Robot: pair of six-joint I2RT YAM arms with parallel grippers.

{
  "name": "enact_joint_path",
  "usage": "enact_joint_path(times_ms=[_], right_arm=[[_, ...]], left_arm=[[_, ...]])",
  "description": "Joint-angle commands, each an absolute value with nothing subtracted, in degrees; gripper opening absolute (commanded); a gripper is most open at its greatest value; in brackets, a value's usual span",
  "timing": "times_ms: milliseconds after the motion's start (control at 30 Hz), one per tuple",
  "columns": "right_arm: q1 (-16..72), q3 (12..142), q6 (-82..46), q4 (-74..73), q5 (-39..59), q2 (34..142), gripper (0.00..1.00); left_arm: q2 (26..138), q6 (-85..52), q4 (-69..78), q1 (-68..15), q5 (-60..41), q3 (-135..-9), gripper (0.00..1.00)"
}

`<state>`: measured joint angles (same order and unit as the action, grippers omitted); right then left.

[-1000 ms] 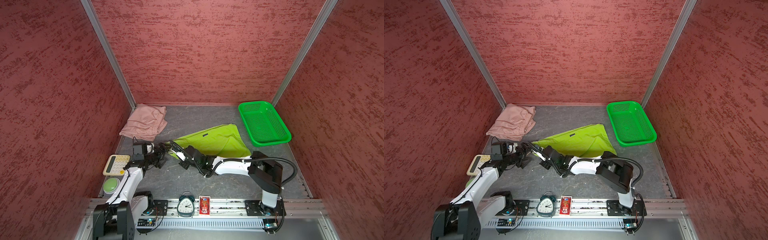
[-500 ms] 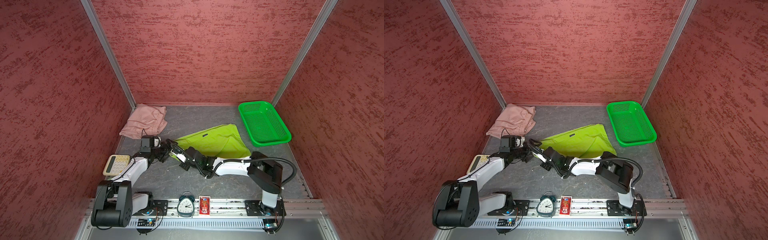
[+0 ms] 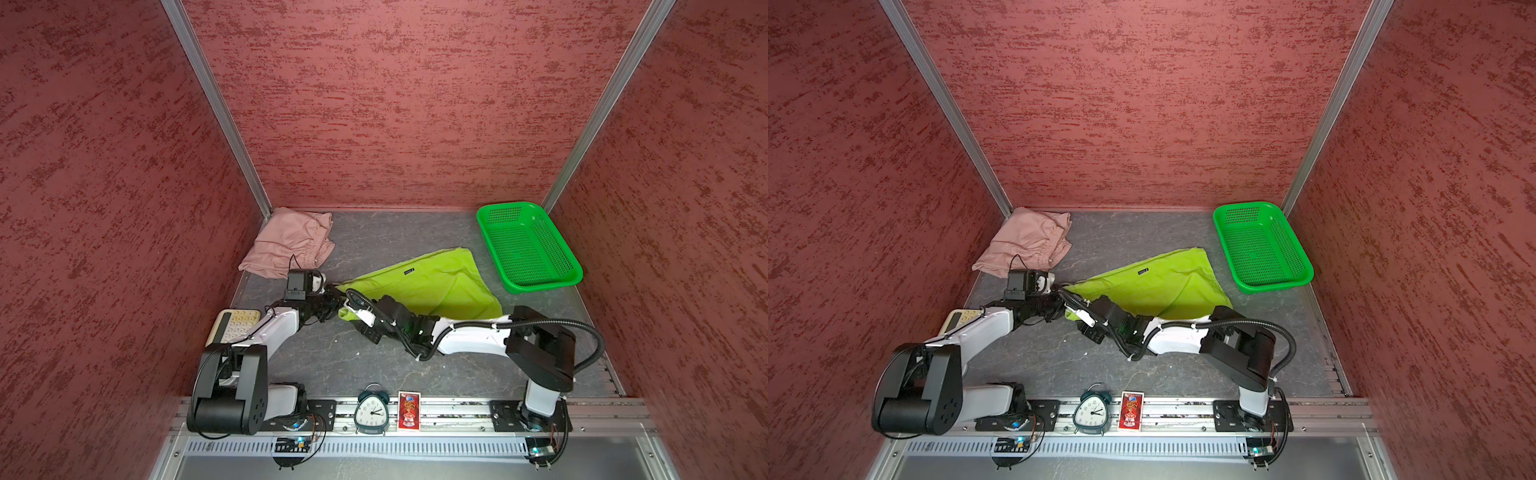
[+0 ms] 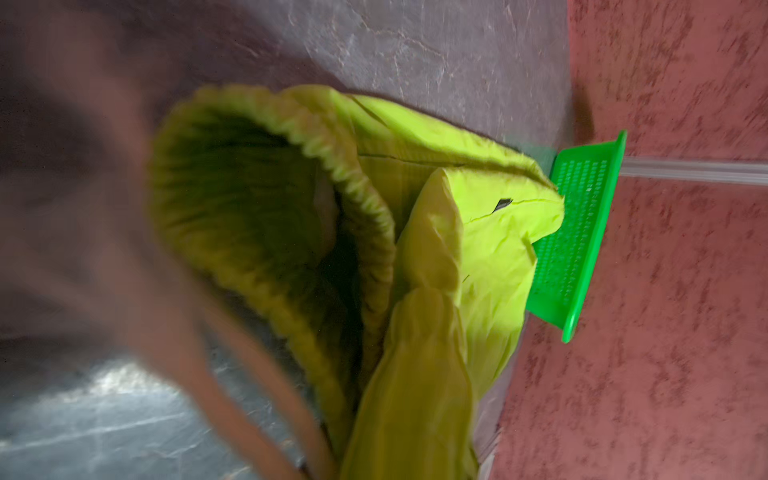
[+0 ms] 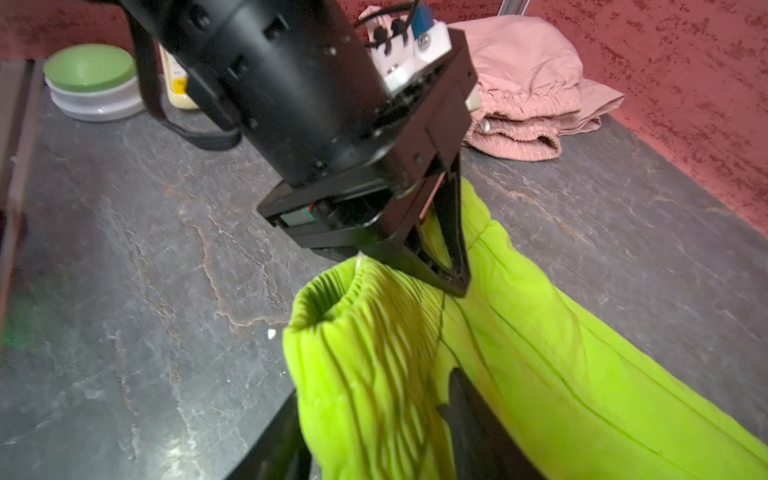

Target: Fold and stack the shorts

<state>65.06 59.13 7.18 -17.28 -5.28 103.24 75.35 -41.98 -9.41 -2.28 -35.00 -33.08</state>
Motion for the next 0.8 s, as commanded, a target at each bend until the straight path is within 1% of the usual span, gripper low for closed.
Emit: enact_joint_path(times_ms=[0, 100, 167, 233, 267, 333, 433, 500, 600, 633, 767], right_arm=[[65.3, 57.4, 4.7, -21.1, -3.4, 97.1, 0.74], [62.9, 54.7, -0.5, -19.3, -1.0, 90.2, 0.85], [59.4, 53.7, -5.0, -15.5, 2.5, 86.1, 0.88], [55.4, 52.9, -8.7, -11.0, 6.0, 83.5, 0.86], [53.5, 52.5, -9.9, -8.7, 7.5, 81.4, 0.83], [50.9, 52.5, -11.1, -4.0, 8.6, 81.1, 0.73], [50.0, 53.2, -11.5, 0.6, 10.5, 84.6, 0.50], [50.0, 54.8, -12.1, 2.6, 14.1, 88.8, 0.33], [50.1, 56.2, -14.3, 2.2, 19.3, 95.0, 0.15], [50.2, 56.7, -15.3, 1.2, 20.7, 96.7, 0.11], [53.0, 61.9, -18.2, -4.2, 25.9, 105.7, 0.08]], left_arm=[[74.8, -37.7, -13.2, -2.5, -35.5, -36.7, 0.03], [72.7, -33.7, -22.6, -2.4, -33.4, -40.9, 0.02], [71.0, -31.2, -28.8, -2.0, -32.1, -44.0, 0.01], [69.4, -28.3, -35.4, -1.2, -30.7, -47.5, 0.01], [68.6, -26.6, -38.9, -0.6, -30.0, -49.6, 0.01], [67.6, -23.9, -44.6, 0.9, -28.4, -53.6, 0.01], [67.9, -20.1, -50.8, 3.2, -26.6, -59.3, 0.01], [69.0, -18.2, -53.5, 4.0, -25.4, -62.7, 0.01], [71.2, -16.6, -55.7, 4.2, -24.5, -66.8, 0.01], [71.8, -16.3, -56.1, 4.2, -24.4, -67.8, 0.01], [74.4, -14.5, -58.3, 3.9, -22.9, -72.3, 0.01]])
